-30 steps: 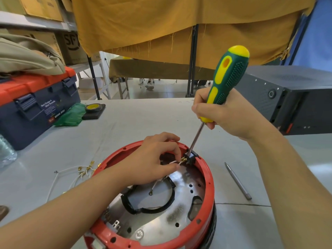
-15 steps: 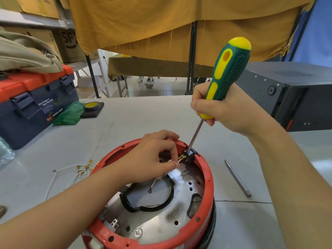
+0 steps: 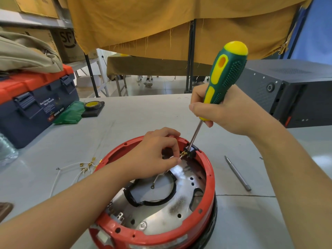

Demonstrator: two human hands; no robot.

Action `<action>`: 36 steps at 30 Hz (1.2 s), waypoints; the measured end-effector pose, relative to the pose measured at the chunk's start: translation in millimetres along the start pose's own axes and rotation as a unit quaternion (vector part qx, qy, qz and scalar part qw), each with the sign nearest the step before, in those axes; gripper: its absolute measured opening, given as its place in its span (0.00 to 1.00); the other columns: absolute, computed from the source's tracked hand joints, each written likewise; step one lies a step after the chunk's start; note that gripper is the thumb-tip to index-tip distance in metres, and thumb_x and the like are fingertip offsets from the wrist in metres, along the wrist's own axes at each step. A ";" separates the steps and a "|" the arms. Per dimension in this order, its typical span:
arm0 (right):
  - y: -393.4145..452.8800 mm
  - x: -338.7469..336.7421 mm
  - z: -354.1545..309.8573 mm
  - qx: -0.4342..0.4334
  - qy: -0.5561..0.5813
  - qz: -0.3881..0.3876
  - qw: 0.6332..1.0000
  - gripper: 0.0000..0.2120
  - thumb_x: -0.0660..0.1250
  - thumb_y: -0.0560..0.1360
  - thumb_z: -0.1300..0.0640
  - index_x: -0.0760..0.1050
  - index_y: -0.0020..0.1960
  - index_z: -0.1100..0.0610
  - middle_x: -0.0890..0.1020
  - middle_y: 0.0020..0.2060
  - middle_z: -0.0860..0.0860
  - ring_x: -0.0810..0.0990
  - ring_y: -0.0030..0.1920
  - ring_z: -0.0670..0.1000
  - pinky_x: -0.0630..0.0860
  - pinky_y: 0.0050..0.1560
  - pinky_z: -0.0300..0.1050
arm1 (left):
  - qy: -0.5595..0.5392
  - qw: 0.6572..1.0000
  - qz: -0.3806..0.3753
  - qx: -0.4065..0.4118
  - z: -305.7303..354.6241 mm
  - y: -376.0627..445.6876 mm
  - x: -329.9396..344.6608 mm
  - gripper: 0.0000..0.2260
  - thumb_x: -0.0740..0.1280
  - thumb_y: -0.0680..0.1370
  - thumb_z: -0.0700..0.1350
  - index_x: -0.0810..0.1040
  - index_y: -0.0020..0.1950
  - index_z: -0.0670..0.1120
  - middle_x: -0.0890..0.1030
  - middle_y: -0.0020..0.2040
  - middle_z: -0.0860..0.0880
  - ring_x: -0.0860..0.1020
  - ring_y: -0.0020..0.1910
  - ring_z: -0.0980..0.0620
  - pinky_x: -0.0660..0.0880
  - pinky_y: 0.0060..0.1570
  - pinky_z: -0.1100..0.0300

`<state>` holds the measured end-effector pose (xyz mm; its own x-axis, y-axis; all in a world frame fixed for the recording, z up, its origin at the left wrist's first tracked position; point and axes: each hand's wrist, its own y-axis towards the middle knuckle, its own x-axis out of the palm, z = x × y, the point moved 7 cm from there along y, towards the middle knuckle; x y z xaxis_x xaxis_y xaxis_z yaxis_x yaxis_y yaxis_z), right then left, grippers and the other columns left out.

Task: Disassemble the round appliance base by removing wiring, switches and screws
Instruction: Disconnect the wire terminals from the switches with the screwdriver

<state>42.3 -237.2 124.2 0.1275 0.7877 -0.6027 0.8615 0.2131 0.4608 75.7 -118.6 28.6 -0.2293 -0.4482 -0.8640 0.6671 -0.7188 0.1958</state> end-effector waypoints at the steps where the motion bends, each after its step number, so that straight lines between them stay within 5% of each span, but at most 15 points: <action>1: -2.0 -0.8 -0.3 0.002 -0.003 0.000 1.000 0.13 0.65 0.73 0.62 0.71 0.31 0.55 0.74 0.21 0.46 0.71 0.24 0.42 0.70 0.29 0.29 | 0.003 1.000 0.000 0.000 0.0 0.2 0.0 0.03 0.70 0.73 0.47 0.79 0.41 0.49 0.70 0.67 0.54 0.67 0.66 0.56 0.63 0.67 0.52; 7: -13.4 1.4 -6.9 -0.003 -0.024 0.014 1.000 0.14 0.65 0.72 0.60 0.70 0.28 0.55 0.75 0.20 0.49 0.72 0.23 0.43 0.69 0.28 0.27 | 0.005 1.000 0.001 0.004 2.7 -0.2 -0.6 0.04 0.69 0.74 0.47 0.77 0.39 0.51 0.70 0.68 0.54 0.68 0.66 0.57 0.62 0.68 0.49; 16: -15.1 7.4 -11.7 -0.015 -0.045 0.078 0.996 0.16 0.65 0.73 0.61 0.66 0.28 0.61 0.71 0.25 0.57 0.66 0.25 0.46 0.67 0.30 0.46 | 0.008 1.000 0.002 0.007 3.2 -0.9 -1.2 0.06 0.70 0.73 0.46 0.77 0.36 0.50 0.71 0.68 0.54 0.70 0.63 0.57 0.63 0.67 0.49; 26: -20.7 -4.5 29.3 0.043 0.087 0.143 0.985 0.13 0.59 0.67 0.59 0.65 0.31 0.70 0.67 0.17 0.47 0.65 0.21 0.46 0.63 0.25 0.33 | 0.007 1.000 -0.004 0.001 -0.5 -0.6 0.9 0.05 0.69 0.74 0.45 0.78 0.37 0.48 0.70 0.68 0.54 0.68 0.66 0.60 0.61 0.69 0.48; 36: -34.0 -13.4 57.5 0.072 0.168 0.220 0.958 0.14 0.59 0.67 0.58 0.68 0.23 0.54 0.66 0.19 0.49 0.64 0.20 0.47 0.61 0.23 0.31 | 0.012 1.000 -0.011 -0.006 0.6 -0.3 1.0 0.08 0.69 0.73 0.45 0.75 0.34 0.51 0.69 0.69 0.55 0.68 0.66 0.60 0.61 0.69 0.47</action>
<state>39.5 -288.2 79.1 0.3496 0.9297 -0.1161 0.8229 -0.2454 0.5125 74.9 -119.2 28.0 -0.2271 -0.4199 -0.8787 0.6699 -0.7222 0.1720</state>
